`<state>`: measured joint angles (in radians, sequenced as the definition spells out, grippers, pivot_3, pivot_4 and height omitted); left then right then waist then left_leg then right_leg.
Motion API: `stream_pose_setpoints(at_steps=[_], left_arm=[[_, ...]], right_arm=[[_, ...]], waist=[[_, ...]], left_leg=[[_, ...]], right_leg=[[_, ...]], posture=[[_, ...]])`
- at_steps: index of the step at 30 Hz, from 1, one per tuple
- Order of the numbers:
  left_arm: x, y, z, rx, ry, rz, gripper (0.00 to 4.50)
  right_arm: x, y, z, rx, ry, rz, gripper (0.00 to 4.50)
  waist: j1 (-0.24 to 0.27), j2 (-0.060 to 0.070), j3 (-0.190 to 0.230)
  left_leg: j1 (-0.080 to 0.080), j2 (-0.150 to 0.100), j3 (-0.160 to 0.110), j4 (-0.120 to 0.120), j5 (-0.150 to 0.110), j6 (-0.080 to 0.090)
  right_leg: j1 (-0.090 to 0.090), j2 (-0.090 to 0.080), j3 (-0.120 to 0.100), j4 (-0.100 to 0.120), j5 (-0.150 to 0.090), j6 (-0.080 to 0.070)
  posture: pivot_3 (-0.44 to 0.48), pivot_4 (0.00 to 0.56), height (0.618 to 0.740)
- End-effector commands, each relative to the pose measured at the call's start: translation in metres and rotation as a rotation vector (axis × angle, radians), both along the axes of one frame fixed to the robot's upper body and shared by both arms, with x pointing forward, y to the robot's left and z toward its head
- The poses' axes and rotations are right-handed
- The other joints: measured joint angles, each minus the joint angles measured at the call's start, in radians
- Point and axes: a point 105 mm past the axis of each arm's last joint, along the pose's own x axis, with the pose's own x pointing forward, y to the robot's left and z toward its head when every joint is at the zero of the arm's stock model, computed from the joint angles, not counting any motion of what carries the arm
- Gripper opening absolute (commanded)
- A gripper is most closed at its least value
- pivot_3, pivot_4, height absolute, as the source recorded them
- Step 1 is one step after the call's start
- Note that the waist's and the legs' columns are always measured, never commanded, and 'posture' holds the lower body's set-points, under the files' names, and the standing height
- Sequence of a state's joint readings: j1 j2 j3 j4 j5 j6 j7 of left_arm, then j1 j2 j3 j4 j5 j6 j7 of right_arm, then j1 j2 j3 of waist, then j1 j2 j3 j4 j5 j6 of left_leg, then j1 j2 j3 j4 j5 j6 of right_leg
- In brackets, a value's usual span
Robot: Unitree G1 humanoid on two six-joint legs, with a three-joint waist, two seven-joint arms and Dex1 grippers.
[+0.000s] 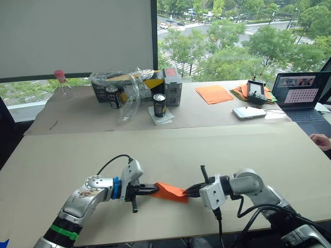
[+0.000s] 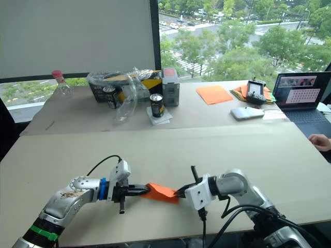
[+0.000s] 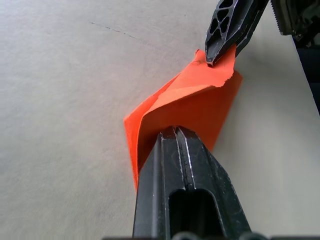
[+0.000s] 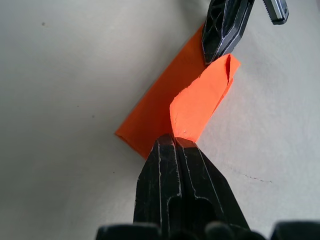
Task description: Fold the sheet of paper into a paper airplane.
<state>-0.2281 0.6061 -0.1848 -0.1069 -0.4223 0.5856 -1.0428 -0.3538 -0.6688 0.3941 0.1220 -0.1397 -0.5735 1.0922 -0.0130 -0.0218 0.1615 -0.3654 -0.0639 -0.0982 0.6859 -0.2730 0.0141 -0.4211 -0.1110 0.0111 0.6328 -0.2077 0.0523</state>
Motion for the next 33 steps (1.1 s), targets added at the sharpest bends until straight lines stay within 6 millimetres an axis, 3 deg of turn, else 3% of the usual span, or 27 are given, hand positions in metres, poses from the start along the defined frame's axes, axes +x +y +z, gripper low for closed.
stream_pose_setpoints(at_steps=[1,5,16,23,33], left_arm=[[0.009,0.012,0.034,-0.159,0.017,0.033,0.00],[0.018,0.012,0.047,-0.189,0.001,0.044,0.00],[0.005,-0.030,0.019,-0.073,0.001,-0.097,0.00],[0.006,-0.022,-0.019,0.139,-0.061,-0.133,0.00],[0.015,-0.018,-0.026,0.139,-0.068,-0.100,0.00]], right_arm=[[-0.008,-0.013,-0.036,-0.142,0.108,-0.053,0.04],[-0.010,-0.012,-0.037,-0.140,0.131,-0.066,0.04],[-0.013,-0.013,-0.038,-0.147,0.138,-0.097,0.04],[-0.017,-0.018,-0.040,-0.163,0.146,-0.114,0.04],[-0.018,-0.017,-0.034,-0.143,0.122,-0.132,0.04]], waist=[[-0.001,0.000,0.000],[-0.001,-0.001,-0.001],[-0.001,-0.001,-0.001],[0.004,-0.001,-0.003],[0.014,0.000,-0.007]], left_leg=[[0.000,0.000,0.000,0.000,0.000,0.000],[0.000,0.001,0.000,0.000,0.000,0.000],[0.002,0.001,0.001,-0.002,0.000,0.000],[0.002,0.000,0.001,-0.002,0.000,0.000],[0.013,0.001,0.001,-0.004,0.000,0.000]], right_leg=[[0.000,0.001,0.000,0.000,0.000,0.000],[0.000,0.001,0.000,0.000,0.000,0.000],[0.001,0.001,0.001,-0.001,0.001,-0.001],[0.002,0.000,0.001,-0.002,0.000,-0.001],[0.016,-0.001,0.000,-0.003,-0.007,0.009]], posture=[[0.000,0.150,0.695],[0.000,0.150,0.695],[0.000,0.150,0.695],[0.000,0.150,0.695],[0.000,0.150,0.695]])
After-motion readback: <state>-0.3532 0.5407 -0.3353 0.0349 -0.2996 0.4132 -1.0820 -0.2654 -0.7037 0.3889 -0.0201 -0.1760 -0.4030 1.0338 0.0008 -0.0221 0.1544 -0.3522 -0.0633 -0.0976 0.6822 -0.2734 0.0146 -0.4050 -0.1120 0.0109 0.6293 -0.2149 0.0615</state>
